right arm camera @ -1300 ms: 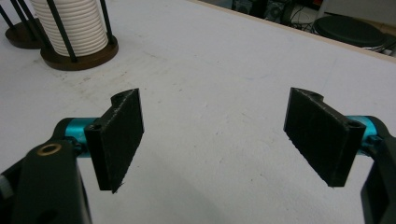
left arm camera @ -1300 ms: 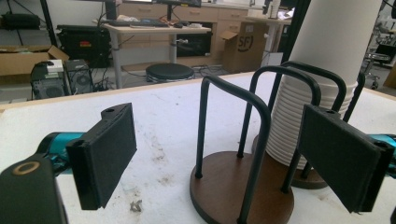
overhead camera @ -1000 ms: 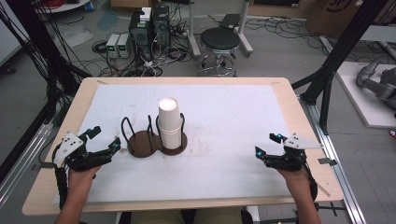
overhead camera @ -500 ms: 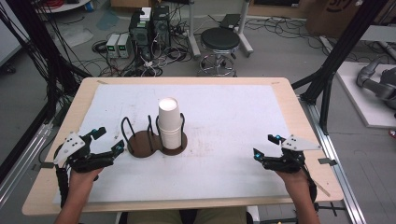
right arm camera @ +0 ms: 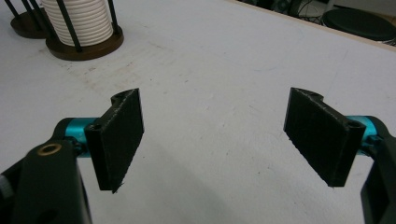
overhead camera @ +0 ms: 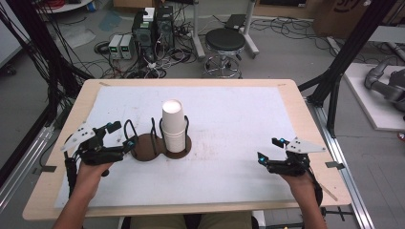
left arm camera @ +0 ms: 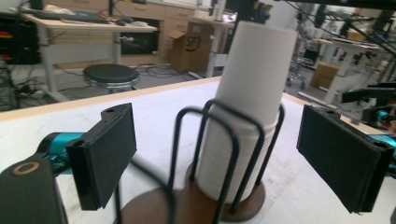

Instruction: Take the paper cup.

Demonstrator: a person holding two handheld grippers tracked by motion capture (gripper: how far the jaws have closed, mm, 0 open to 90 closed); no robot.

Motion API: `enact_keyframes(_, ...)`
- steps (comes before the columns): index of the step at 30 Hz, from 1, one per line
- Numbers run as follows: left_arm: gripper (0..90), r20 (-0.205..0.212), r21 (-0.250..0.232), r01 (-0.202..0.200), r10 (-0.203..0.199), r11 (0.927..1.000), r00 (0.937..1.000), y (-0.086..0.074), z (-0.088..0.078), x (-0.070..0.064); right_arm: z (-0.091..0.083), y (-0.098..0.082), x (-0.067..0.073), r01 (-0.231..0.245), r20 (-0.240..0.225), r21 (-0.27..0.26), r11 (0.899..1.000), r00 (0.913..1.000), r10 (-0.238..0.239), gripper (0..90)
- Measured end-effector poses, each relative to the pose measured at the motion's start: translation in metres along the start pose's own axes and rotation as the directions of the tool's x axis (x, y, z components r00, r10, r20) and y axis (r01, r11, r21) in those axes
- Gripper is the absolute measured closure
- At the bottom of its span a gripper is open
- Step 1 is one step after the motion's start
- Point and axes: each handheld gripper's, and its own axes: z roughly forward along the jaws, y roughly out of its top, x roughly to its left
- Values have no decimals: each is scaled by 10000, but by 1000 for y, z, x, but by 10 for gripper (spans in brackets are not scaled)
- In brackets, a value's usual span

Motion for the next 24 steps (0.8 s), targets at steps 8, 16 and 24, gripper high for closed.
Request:
enact_keyframes(8, 119, 651, 354, -284, 261, 9990, 9975, 28, 31, -8, 1, 0, 1, 56, -47, 52, 10000, 10000, -56, 204)
enact_keyframes(16, 118, 848, 553, -403, 355, 9977, 9958, 44, 56, -11, -1, -1, 1, -21, -12, 37, 10000, 10000, 21, 204)
enact_keyframes(24, 118, 1307, 904, -929, 806, 9916, 9881, 59, 86, -21, -1, 0, 1, 20, -42, 23, 10000, 10000, -20, 204)
